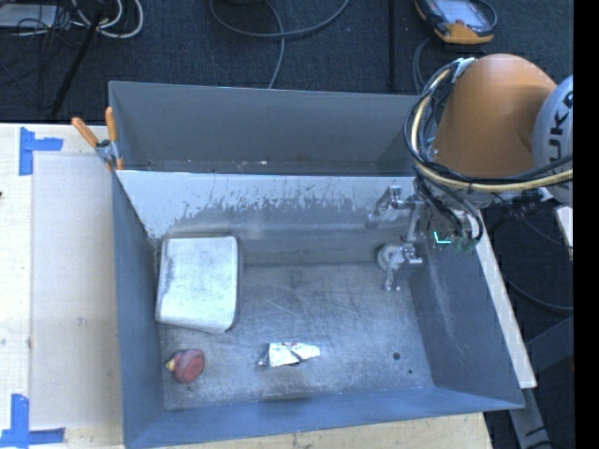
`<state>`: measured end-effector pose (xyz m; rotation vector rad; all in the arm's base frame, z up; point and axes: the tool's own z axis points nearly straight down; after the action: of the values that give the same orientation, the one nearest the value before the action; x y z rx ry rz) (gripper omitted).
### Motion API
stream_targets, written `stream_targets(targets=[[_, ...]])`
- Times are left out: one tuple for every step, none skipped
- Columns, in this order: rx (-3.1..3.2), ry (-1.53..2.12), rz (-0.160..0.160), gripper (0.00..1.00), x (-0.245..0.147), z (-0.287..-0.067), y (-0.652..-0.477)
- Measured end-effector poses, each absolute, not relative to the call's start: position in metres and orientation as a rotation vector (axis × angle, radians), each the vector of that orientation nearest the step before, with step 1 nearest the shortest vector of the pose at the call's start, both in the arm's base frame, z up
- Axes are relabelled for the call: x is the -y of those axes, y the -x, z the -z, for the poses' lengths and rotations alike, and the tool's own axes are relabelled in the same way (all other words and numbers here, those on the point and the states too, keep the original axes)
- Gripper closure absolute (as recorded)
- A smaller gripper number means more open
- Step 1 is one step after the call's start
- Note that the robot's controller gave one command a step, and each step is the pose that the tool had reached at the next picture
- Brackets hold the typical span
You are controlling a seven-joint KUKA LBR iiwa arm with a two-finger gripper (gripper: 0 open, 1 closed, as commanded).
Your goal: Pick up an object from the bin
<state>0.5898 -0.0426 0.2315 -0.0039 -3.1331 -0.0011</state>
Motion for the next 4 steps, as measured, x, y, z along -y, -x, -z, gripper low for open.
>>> stream_targets(targets=[[3.132,0.011,-0.001,0.0,0.142,-0.117,-0.581],[3.131,-0.215,0.002,0.0,0.142,-0.098,-0.582],[3.082,-0.655,-0.004,0.0,0.13,-0.243,-0.625],[3.057,-0.686,0.007,0.0,0.154,-0.181,-0.575]])
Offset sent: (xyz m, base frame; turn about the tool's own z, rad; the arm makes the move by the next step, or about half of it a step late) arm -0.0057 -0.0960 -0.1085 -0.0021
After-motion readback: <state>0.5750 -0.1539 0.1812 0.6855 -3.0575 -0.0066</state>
